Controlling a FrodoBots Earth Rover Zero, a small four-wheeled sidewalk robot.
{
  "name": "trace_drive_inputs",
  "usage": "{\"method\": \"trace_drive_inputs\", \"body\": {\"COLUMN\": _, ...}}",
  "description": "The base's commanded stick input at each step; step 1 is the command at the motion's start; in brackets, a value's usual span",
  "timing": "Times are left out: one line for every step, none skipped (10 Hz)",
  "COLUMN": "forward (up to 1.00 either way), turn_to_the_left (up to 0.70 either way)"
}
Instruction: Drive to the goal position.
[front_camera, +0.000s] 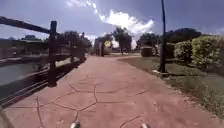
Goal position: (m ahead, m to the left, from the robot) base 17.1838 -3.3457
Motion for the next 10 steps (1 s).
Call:
{"method": "trace_drive_inputs", "body": {"forward": 0.85, "turn_to_the_left": 0.0}}
{"method": "trace_drive_inputs", "body": {"forward": 0.85, "turn_to_the_left": 0.0}}
{"method": "trace_drive_inputs", "body": {"forward": 0.85, "turn_to_the_left": 0.0}}
{"method": "trace_drive_inputs", "body": {"forward": 0.85, "turn_to_the_left": 0.0}}
{"method": "trace_drive_inputs", "body": {"forward": 0.85, "turn_to_the_left": 0.0}}
{"method": "trace_drive_inputs", "body": {"forward": 0.85, "turn_to_the_left": 0.0}}
{"method": "trace_drive_inputs", "body": {"forward": 0.85, "turn_to_the_left": 0.0}}
{"method": "trace_drive_inputs", "body": {"forward": 0.85, "turn_to_the_left": 0.0}}
{"method": "trace_drive_inputs", "body": {"forward": 0.85, "turn_to_the_left": 0.0}}
{"method": "trace_drive_inputs", "body": {"forward": 0.85, "turn_to_the_left": 0.0}}
